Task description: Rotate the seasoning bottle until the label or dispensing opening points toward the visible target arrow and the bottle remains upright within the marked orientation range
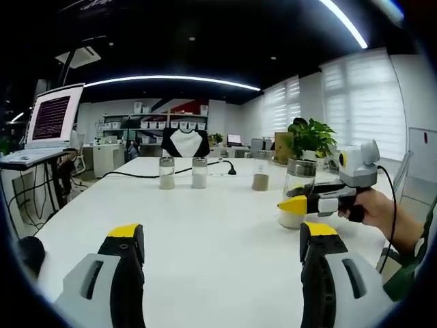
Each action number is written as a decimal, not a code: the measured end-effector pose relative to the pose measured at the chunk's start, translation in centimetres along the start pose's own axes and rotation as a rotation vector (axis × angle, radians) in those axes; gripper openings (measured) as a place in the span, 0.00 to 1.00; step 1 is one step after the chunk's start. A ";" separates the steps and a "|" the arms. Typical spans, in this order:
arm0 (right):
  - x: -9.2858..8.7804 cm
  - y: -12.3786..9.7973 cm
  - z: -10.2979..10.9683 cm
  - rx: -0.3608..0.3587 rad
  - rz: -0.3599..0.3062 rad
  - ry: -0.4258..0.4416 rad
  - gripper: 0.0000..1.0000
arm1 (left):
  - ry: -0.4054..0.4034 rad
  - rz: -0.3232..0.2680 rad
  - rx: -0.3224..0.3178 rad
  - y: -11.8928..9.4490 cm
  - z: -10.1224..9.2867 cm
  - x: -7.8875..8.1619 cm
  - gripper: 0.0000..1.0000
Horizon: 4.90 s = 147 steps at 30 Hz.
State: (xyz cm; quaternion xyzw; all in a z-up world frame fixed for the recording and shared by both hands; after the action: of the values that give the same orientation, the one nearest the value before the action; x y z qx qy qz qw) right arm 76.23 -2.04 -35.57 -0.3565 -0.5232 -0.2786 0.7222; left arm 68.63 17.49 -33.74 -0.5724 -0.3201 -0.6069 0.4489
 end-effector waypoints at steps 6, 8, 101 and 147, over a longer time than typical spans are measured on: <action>0.0 0.0 0.0 -0.061 -0.005 0.016 0.43 | 0.013 0.008 -0.016 0.2 -0.3 -0.1 1.00; 0.0 0.0 0.1 -0.083 -0.012 0.021 0.43 | 0.007 0.007 -0.017 0.2 -0.3 -0.1 1.00; 1.0 -0.1 -0.1 0.714 0.088 0.017 0.53 | -0.004 0.001 -0.026 0.0 -0.1 0.1 1.00; 0.5 0.1 0.0 0.575 0.067 -0.100 0.43 | -0.042 -0.024 -0.049 0.3 -0.3 0.0 1.00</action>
State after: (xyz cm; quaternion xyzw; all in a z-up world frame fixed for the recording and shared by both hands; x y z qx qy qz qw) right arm 76.41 -1.98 -35.14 -0.1675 -0.6034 -0.0771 0.7758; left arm 68.80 17.08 -33.81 -0.5920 -0.3216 -0.6076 0.4206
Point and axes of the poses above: the point that each gripper's makers call its tool centre point, and the gripper's own axes: y roughly forward along the fingers, z roughly to its left, x roughly out of its top, the point moved 5 cm from there along -y, roughly backward along the fingers, and after that the axes turned 12 degrees about y, right-handed, at the moved point
